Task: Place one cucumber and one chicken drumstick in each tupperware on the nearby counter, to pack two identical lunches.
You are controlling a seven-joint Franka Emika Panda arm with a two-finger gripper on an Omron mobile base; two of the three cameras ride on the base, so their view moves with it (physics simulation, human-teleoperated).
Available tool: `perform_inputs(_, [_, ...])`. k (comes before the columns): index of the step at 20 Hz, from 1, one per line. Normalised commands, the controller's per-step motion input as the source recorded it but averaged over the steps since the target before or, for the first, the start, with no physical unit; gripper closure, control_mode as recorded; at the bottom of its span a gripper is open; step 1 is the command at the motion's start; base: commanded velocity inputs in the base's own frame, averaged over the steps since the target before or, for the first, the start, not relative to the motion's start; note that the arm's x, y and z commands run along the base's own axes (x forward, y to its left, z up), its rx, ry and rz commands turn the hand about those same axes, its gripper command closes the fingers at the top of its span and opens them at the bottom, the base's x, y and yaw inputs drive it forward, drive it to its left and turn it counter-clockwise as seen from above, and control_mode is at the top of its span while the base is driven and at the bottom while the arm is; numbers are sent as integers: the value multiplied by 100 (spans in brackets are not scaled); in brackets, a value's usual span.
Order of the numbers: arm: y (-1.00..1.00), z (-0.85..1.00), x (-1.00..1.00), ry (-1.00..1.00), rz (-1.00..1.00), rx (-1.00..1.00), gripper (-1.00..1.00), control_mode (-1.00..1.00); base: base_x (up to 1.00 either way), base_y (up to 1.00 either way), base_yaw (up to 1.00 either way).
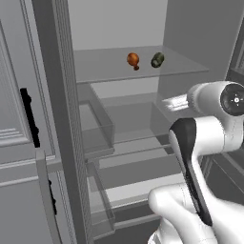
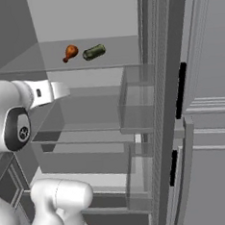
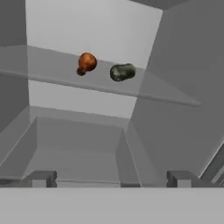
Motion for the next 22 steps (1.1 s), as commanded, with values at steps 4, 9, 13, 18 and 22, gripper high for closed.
perform_inputs(4, [0, 80, 95, 6, 0, 27, -100, -100, 0, 0, 0])
perform_inputs(9, [1, 46, 35, 24, 0, 28, -100, -100, 0, 0, 0])
perform_inputs(13, [26, -2, 25, 23, 0, 12, -100, -100, 0, 0, 0])
perform_inputs(18, [75, -20, 49, 7, 0, 0, -100, -100, 0, 0, 0])
perform_inputs(22, [11, -42, 59, -7, 0, -1, -100, -100, 0, 0, 0])
